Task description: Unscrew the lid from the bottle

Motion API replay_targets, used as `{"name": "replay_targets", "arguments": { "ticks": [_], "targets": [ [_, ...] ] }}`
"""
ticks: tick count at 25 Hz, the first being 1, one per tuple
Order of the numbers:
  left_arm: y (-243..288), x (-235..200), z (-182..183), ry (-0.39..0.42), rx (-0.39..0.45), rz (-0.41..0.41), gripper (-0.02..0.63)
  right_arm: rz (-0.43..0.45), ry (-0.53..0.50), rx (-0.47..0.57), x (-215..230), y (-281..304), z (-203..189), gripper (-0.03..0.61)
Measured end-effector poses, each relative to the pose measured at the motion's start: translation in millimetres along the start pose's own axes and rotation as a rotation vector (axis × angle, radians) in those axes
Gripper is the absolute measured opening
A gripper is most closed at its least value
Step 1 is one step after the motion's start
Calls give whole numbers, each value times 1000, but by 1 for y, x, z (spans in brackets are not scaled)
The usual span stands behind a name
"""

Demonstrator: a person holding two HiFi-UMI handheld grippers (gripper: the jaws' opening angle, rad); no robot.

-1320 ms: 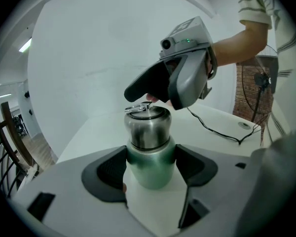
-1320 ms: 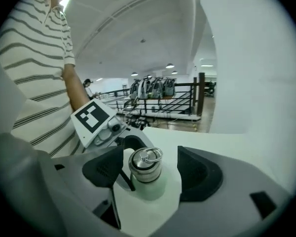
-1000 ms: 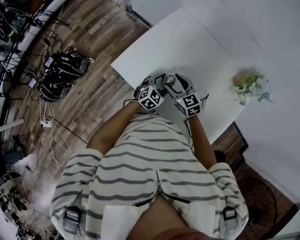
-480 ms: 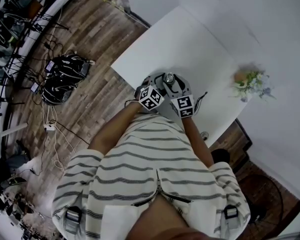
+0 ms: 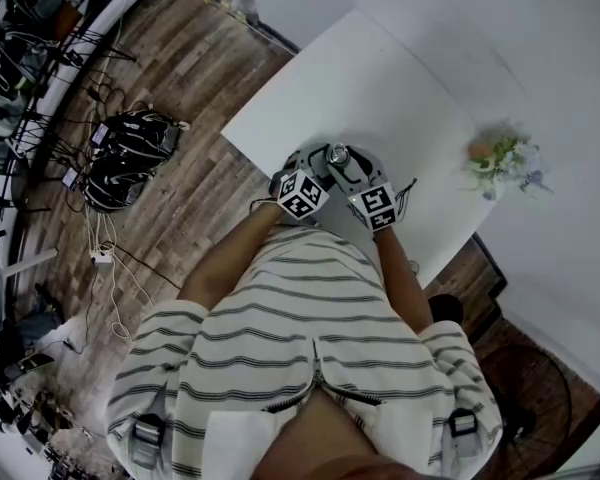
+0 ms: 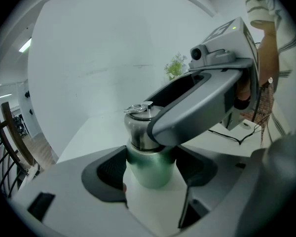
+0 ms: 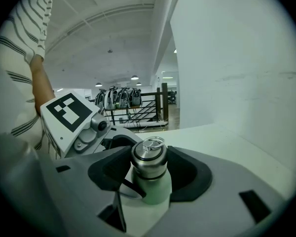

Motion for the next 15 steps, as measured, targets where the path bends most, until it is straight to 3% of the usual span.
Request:
{"name": "replay_targets", "arguments": {
  "ticks": [15],
  "targets": [
    [0, 0, 1, 1, 7, -5, 310, 558, -273, -180, 35, 0, 14, 239]
  ]
}}
Point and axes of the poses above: the fingertips, and each gripper's own axes: y forward along the fingers, x to its right, z out of its top, the point moved 8 cm from there along -y, backward along the fingers, and after that the axes turned 14 degrees about z, right-handed, at the moved point
